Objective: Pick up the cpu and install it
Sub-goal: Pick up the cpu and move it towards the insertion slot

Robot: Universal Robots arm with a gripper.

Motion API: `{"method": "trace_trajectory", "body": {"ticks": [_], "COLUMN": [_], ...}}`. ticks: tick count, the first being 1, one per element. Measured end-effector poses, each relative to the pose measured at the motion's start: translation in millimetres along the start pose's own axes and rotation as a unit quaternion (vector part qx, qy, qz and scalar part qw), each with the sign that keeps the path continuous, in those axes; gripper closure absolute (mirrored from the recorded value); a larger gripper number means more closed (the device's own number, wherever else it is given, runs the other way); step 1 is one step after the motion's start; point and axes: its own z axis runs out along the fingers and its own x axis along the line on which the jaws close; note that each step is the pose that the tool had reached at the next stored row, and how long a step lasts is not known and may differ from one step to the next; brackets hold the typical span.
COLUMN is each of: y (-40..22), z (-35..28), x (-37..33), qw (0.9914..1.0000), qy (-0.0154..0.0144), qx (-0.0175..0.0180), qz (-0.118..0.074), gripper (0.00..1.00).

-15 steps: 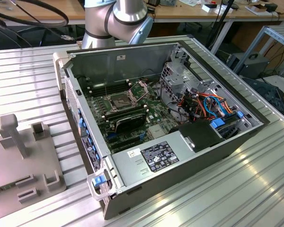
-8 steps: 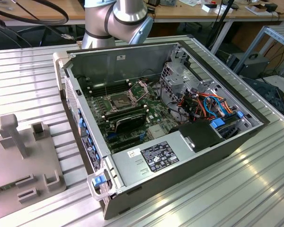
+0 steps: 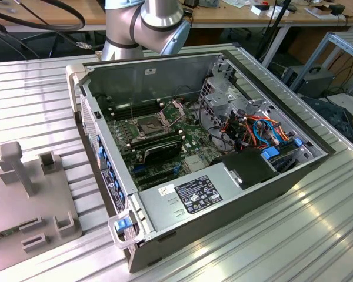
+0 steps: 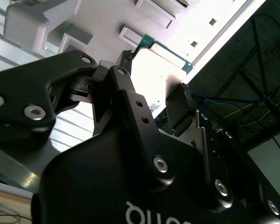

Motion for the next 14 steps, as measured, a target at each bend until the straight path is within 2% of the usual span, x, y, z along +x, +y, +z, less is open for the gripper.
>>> {"method": "trace_trajectory", "body": {"ticks": [9, 14], "y": [0.2, 0.3], "z": [-7.3, -8.1], "x": [0.1, 0.1], "qw": [1.0, 1.0], "qy": [-0.0001, 0.0], "qx": [0.0, 0.0], "qz": [0.0, 0.0], "gripper": [0.46, 0.46]}}
